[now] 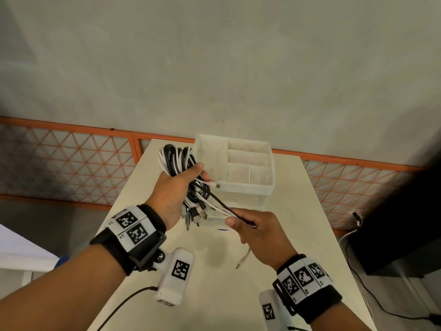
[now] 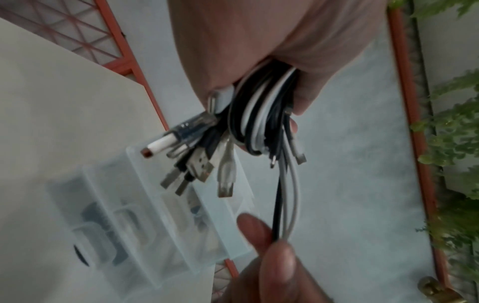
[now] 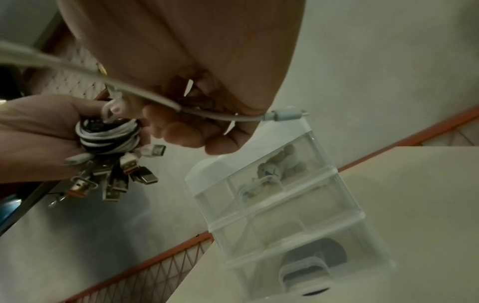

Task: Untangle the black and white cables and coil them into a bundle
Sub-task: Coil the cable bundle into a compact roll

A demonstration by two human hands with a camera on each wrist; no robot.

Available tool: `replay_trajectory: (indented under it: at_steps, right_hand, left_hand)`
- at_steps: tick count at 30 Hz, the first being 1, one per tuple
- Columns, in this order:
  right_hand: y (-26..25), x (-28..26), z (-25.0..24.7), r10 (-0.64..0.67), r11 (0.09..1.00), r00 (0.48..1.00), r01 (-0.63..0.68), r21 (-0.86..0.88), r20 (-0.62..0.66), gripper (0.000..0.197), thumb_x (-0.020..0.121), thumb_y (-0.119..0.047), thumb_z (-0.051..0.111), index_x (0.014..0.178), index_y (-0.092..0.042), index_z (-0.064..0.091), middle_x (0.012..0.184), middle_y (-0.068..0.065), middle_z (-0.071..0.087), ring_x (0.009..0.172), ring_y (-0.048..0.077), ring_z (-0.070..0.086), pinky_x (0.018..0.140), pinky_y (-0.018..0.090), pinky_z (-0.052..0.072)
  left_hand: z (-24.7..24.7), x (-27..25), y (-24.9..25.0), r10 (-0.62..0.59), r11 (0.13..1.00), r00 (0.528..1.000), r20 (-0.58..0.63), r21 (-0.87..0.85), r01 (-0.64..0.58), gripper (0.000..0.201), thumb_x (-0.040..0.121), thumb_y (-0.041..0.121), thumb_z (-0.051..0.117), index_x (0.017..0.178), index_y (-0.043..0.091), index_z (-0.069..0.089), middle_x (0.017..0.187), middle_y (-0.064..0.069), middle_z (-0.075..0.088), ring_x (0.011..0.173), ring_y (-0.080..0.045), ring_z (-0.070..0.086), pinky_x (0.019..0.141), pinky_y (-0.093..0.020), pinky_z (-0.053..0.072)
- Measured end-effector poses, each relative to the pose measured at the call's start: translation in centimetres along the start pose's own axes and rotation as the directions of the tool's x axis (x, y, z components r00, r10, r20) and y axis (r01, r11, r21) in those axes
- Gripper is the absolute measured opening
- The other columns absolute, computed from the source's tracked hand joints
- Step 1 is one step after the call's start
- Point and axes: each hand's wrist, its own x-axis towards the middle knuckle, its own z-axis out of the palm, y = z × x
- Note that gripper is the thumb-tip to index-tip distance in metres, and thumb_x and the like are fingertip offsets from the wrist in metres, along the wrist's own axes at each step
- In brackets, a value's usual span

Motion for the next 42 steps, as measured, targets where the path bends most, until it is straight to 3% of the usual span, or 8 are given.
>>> replay_trajectory:
  at_steps: [3,6,12,18,22,25,36,42]
  right_hand:
    - [0.6,0.5,-0.5,0.115,0.993,0.992,-0.114,-0.033,0.050,0.019,0.093,-0.026,0.069,0.108,-0.021,0.080,0.051,-0.012,0.050,0.052,0.009,0.045,0.057,0.016,0.042]
    - [0.2,1.3,-1.0,0.214,0.976,0.971,-0.207,-0.074,0.106,0.011,0.086,-0.021,0.078,0.095,-0.022,0.084,0.060,-0.011,0.068,0.051,0.010,0.049,0.058,0.023,0.047]
    - [-2.0,2.4,-1.4,0.069,0.944,0.997,-0.053,-0.325,0.038,0.006,0.081,-0.011,0.080,0.085,-0.014,0.084,0.056,-0.018,0.067,0.051,-0.006,0.059,0.053,0.009,0.040]
    - [-2.8,2.3,-1.1,0.056,0.967,0.998,-0.059,-0.247,-0.019,0.015,0.087,-0.012,0.071,0.098,-0.020,0.077,0.072,-0.012,0.072,0.056,0.002,0.064,0.059,0.020,0.050]
    - [-2.8,2.7,-1.9,0.144,0.987,0.980,-0.152,-0.047,-0.137,0.016,0.100,-0.019,0.058,0.105,-0.015,0.073,0.059,-0.005,0.062,0.050,0.010,0.057,0.062,0.028,0.049]
    - [-2.8,2.4,-1.9,0.181,0.983,0.978,-0.178,0.038,-0.107,0.024,0.103,-0.014,0.053,0.093,-0.010,0.074,0.061,0.002,0.060,0.053,0.016,0.055,0.061,0.029,0.047]
    - [-3.3,2.8,1.8,0.039,0.999,0.984,-0.038,0.013,-0.175,0.032,0.097,-0.016,0.062,0.072,-0.035,0.068,0.086,-0.008,0.057,0.074,0.010,0.057,0.067,0.026,0.046]
    - [-4.5,2.2,1.2,-0.064,0.997,0.994,0.060,-0.037,-0.092,0.018,0.098,-0.009,0.059,0.086,-0.013,0.072,0.078,-0.001,0.062,0.067,0.007,0.055,0.065,0.023,0.047]
  left_hand:
    - [-0.6,-0.5,0.8,0.000,1.000,0.975,0.224,0.019,-0.004,0.011,0.093,0.015,0.063,0.086,0.007,0.064,0.076,-0.011,0.064,0.075,-0.030,0.066,0.071,-0.038,0.058]
    - [-0.7,-1.6,1.1,-0.113,0.866,0.878,0.466,0.480,-0.143,0.026,0.088,0.032,0.068,0.084,0.006,0.068,0.080,-0.012,0.069,0.081,-0.027,0.067,0.088,-0.041,0.053]
    - [0.9,-1.7,-0.9,-0.217,0.521,0.900,0.377,0.825,-0.219,0.005,0.088,0.035,0.069,0.090,0.036,0.065,0.080,0.011,0.068,0.077,-0.009,0.065,0.070,-0.022,0.050]
    - [1.1,-1.6,-1.5,-0.204,0.776,0.905,0.372,0.625,-0.082,0.016,0.087,-0.002,0.062,0.097,0.008,0.068,0.079,-0.011,0.072,0.071,-0.019,0.069,0.064,-0.028,0.057]
    - [0.5,-1.0,-1.9,-0.117,0.860,0.982,0.150,0.509,0.024,0.007,0.088,0.004,0.065,0.086,-0.002,0.068,0.077,-0.018,0.072,0.060,-0.021,0.068,0.056,-0.026,0.055]
    - [0.2,-0.7,-2.0,-0.164,0.937,0.977,0.136,0.332,0.111,0.023,0.088,0.022,0.071,0.083,-0.001,0.067,0.081,-0.021,0.070,0.075,-0.030,0.067,0.075,-0.040,0.054]
    - [1.8,-1.8,-2.2,-0.116,0.960,0.950,0.289,0.277,0.033,0.033,0.089,0.033,0.064,0.109,0.008,0.072,0.094,-0.010,0.077,0.085,-0.020,0.074,0.069,-0.028,0.056]
    - [1.8,-1.9,-1.8,-0.053,0.958,0.963,0.263,0.285,-0.025,0.040,0.079,0.046,0.069,0.099,0.011,0.075,0.100,-0.020,0.074,0.093,-0.033,0.071,0.085,-0.045,0.056]
